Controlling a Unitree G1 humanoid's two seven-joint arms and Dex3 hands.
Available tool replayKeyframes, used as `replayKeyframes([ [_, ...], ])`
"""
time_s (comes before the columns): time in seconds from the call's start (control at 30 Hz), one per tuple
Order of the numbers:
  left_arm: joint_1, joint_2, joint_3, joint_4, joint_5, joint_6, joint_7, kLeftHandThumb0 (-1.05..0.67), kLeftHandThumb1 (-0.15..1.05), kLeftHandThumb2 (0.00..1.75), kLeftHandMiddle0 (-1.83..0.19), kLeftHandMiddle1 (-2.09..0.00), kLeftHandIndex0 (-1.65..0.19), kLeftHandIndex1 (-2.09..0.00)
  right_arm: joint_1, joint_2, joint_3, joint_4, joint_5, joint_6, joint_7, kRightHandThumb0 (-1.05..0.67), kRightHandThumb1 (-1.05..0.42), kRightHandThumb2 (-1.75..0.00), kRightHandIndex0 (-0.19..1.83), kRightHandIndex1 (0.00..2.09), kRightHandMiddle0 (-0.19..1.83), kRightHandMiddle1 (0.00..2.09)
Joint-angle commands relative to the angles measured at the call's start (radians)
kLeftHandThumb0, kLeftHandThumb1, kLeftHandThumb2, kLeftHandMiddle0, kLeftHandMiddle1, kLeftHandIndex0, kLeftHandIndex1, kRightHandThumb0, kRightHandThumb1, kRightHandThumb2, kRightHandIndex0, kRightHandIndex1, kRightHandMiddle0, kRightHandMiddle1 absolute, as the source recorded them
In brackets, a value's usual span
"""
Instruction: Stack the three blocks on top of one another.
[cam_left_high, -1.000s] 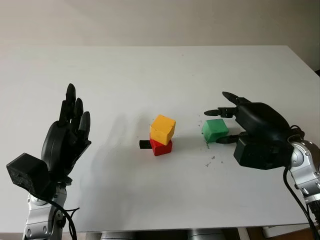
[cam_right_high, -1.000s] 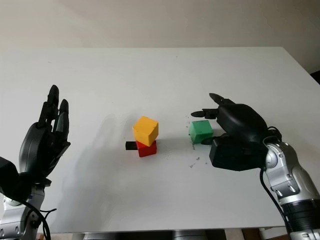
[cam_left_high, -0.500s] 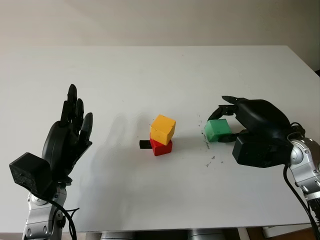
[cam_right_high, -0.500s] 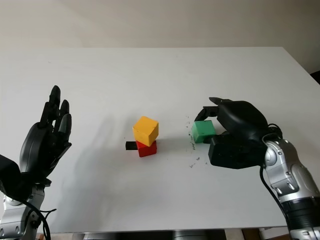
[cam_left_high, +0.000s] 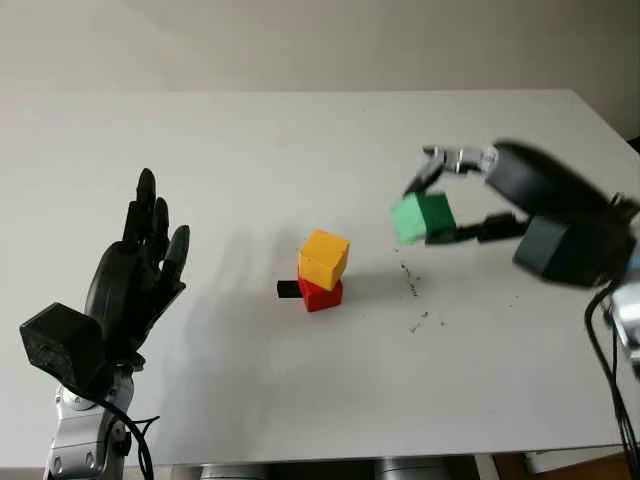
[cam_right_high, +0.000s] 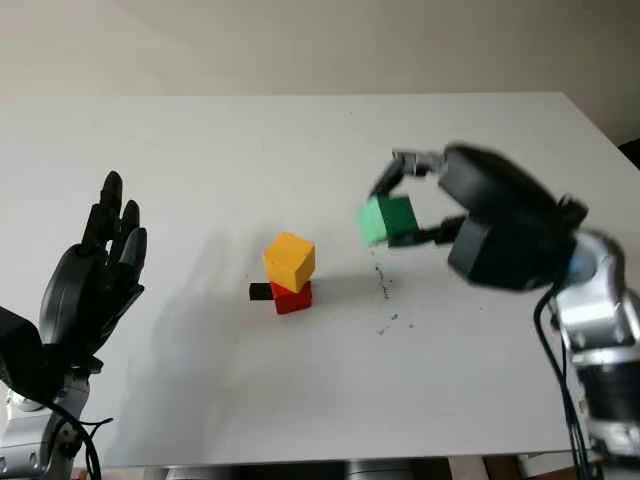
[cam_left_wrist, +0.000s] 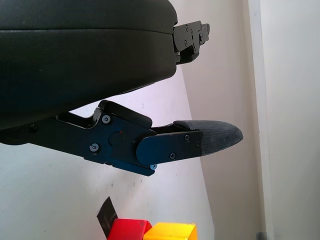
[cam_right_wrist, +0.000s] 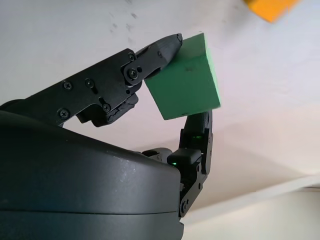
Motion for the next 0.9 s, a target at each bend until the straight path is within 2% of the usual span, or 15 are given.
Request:
replayKeyframes([
  [0.0, 0.006, 0.002, -0.008, -0.02, 0.006, 0.004, 0.001, -0.74, 1.05, 0.5, 0.19, 0.0, 0.19, 0.0, -0.094, -0.02, 0.013, -0.001, 0.03, 0.004, 0.052, -0.29, -0.81, -0.05, 0.41, 0.07, 0.73, 0.98],
  [0.17, 0.015, 0.009, -0.018, -0.054, 0.017, 0.046, 0.005, -0.75, 1.05, 0.52, 0.19, 0.0, 0.19, 0.0, -0.251, -0.003, 0.072, 0.061, 0.067, -0.055, 0.176, -0.27, -0.78, -0.05, 0.46, 0.08, 0.8, 0.93],
  [0.3, 0.005, 0.004, -0.022, -0.055, 0.011, 0.05, 0.0, -0.74, 1.05, 0.53, 0.19, 0.0, 0.19, 0.0, -0.357, 0.041, 0.135, 0.123, 0.086, -0.086, 0.258, -0.26, -0.76, -0.05, 0.47, 0.08, 0.84, 0.9],
  [0.37, 0.001, 0.004, -0.025, -0.052, 0.013, 0.044, -0.003, -0.75, 1.05, 0.55, 0.19, 0.0, 0.19, 0.0, -0.394, 0.06, 0.161, 0.15, 0.085, -0.094, 0.289, -0.28, -0.77, -0.05, 0.47, 0.07, 0.77, 1.03],
  [0.57, -0.017, 0.006, -0.033, -0.037, 0.023, 0.02, -0.007, -0.73, 1.05, 0.6, 0.19, 0.0, 0.19, 0.0, -0.462, 0.108, 0.244, 0.16, 0.029, -0.055, 0.359, -0.3, -0.83, -0.06, 0.41, 0.04, 0.63, 1.19],
  [0.67, -0.021, 0.003, -0.034, -0.039, 0.023, 0.031, -0.002, -0.75, 1.05, 0.61, 0.19, 0.0, 0.19, 0.0, -0.469, 0.126, 0.265, 0.177, 0.008, -0.081, 0.361, -0.33, -0.87, -0.06, 0.38, 0.04, 0.53, 1.33],
  [0.87, -0.021, -0.003, -0.044, -0.045, 0.025, 0.042, 0.006, -0.74, 1.05, 0.61, 0.19, 0.0, 0.19, 0.0, -0.488, 0.164, 0.296, 0.237, -0.019, -0.144, 0.365, -0.35, -0.91, -0.06, 0.35, 0.03, 0.44, 1.46],
])
